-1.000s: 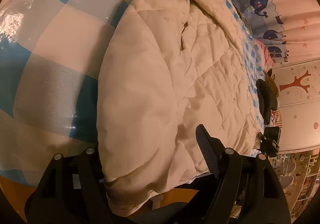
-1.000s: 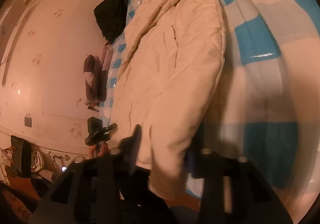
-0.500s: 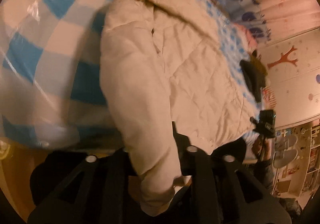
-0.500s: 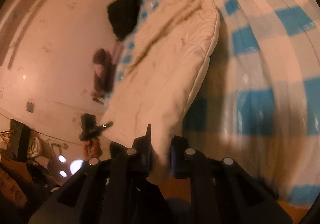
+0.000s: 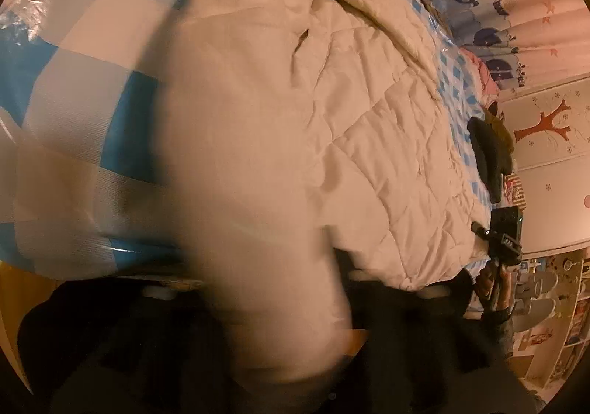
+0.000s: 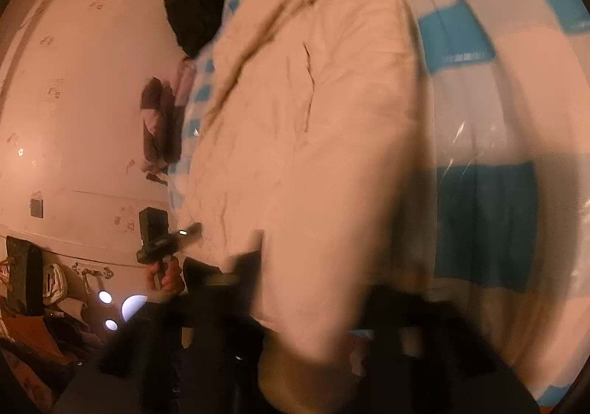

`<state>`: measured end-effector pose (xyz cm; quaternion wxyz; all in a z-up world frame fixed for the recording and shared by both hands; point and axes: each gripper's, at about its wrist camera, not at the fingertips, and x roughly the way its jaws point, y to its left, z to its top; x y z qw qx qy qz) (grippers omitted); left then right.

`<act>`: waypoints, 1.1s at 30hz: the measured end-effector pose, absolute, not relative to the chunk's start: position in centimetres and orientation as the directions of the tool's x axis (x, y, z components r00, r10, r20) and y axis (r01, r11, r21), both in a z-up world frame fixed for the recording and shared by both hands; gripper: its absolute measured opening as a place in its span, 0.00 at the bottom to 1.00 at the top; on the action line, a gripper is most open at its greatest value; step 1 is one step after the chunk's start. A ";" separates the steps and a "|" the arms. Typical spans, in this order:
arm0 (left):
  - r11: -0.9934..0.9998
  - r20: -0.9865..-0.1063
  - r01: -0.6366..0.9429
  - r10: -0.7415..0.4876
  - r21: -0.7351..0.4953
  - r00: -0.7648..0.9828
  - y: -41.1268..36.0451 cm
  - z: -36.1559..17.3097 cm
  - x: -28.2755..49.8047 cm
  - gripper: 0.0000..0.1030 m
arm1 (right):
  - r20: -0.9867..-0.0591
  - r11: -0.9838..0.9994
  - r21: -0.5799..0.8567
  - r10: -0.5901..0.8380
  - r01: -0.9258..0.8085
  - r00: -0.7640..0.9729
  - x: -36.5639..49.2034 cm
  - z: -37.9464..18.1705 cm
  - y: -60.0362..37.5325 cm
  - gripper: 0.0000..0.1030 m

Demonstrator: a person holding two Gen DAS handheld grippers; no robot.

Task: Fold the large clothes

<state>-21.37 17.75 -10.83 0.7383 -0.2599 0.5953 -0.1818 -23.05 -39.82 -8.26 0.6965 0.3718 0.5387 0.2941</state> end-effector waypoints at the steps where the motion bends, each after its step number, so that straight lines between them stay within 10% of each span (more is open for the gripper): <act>1: 0.801 -0.781 -0.032 -0.574 -0.598 0.247 18.2 -10.0 -21.6 0.10 | -0.530 0.553 0.833 0.808 -0.018 0.257 -23.3 -7.9 -39.7 0.16; 14: 0.796 -0.763 0.140 -0.605 -0.589 0.228 20.4 -4.0 -30.4 0.12 | -0.518 0.548 0.832 0.824 -0.090 0.230 -31.9 -4.6 -38.4 0.15; 22: 0.812 -0.782 0.061 -0.577 -0.580 0.236 22.1 -7.1 -31.5 0.68 | -0.493 0.511 0.858 0.848 -0.051 0.195 -32.4 -6.4 -38.3 0.34; 26: 0.847 -0.805 0.061 -0.523 -0.529 0.282 22.5 -6.8 -31.9 0.68 | -0.519 0.535 0.841 0.840 -0.083 0.160 -31.8 -5.6 -36.4 0.50; 33: 0.917 -0.842 0.111 -0.396 -0.384 0.365 20.7 -5.6 -32.4 0.61 | -0.552 0.571 0.817 0.816 -0.083 0.175 -31.6 -6.1 -35.4 0.43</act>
